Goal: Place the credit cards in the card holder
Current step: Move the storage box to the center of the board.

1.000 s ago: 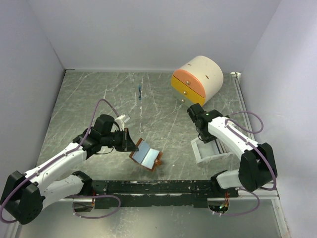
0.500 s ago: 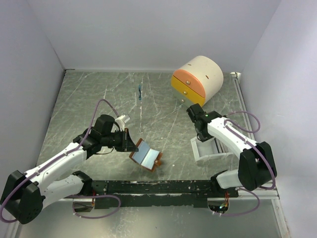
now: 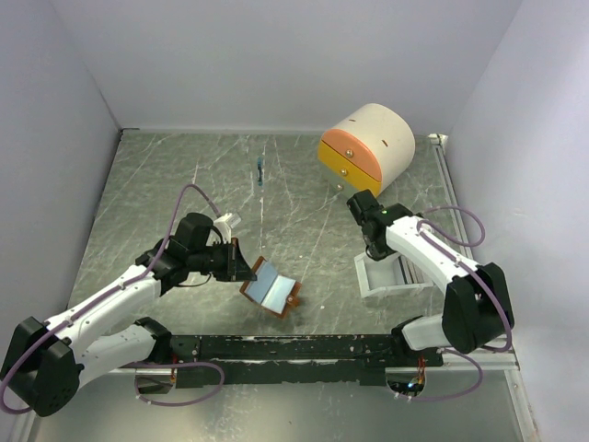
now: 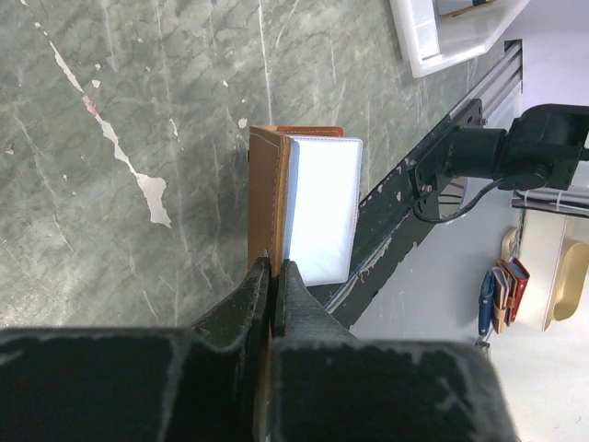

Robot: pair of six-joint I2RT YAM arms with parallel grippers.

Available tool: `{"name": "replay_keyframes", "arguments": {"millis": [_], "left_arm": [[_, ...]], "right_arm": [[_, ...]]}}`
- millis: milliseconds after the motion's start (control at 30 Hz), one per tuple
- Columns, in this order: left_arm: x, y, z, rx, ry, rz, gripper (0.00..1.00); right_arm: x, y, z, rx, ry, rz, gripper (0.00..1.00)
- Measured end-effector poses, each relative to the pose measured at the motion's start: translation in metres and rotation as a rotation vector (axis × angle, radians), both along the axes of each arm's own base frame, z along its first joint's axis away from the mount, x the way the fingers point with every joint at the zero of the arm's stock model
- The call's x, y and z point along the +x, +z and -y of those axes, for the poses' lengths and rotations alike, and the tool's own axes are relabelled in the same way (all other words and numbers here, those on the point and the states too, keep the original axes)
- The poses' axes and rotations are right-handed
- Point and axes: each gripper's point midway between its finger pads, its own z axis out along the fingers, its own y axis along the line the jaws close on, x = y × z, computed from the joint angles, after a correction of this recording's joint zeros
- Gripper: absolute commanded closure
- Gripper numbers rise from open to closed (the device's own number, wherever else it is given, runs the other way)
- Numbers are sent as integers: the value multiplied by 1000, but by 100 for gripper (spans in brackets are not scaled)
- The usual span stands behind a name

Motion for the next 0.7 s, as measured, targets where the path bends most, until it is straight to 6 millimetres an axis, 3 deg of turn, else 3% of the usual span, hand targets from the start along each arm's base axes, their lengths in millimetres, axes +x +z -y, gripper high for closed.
{"name": "replay_keyframes", "arguments": {"millis": [167, 300, 700], "left_arm": [[-2, 0, 1, 1, -6, 1, 93], [-2, -1, 1, 6, -4, 1, 93], [0, -2, 0, 13, 5, 5, 93]], "right_arm": [[-2, -4, -1, 3, -10, -15, 71], [-2, -5, -2, 8, -10, -20, 82], [10, -7, -21, 79, 47, -3, 84]]}}
